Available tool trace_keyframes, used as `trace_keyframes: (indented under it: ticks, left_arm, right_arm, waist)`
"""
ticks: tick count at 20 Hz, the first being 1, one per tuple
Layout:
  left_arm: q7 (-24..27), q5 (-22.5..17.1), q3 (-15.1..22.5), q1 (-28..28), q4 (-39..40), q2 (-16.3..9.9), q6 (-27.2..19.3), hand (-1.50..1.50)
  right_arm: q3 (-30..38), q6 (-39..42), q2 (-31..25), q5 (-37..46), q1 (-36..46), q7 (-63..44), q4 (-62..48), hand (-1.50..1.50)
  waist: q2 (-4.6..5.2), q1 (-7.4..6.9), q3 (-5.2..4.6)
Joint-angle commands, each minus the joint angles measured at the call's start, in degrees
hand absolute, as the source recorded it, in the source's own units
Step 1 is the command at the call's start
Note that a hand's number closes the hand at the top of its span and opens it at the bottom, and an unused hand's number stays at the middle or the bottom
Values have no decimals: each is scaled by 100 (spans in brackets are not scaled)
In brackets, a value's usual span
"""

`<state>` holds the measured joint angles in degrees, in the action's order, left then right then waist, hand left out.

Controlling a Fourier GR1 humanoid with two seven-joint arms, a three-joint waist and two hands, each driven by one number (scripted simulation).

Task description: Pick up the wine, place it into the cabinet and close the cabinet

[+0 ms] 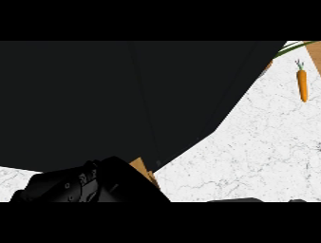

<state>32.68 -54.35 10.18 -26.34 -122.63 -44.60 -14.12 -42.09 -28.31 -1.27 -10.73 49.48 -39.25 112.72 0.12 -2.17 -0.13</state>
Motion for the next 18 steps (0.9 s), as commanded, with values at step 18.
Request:
trace_keyframes:
  ticks: [18]
  left_arm:
    - [-487, 392, -331, 32, -51, 431, 0, -150]
  right_arm:
    - [1989, 1204, 126, -315, 2139, 1823, -4428, 150]
  waist:
    - [-3, 28, 10]
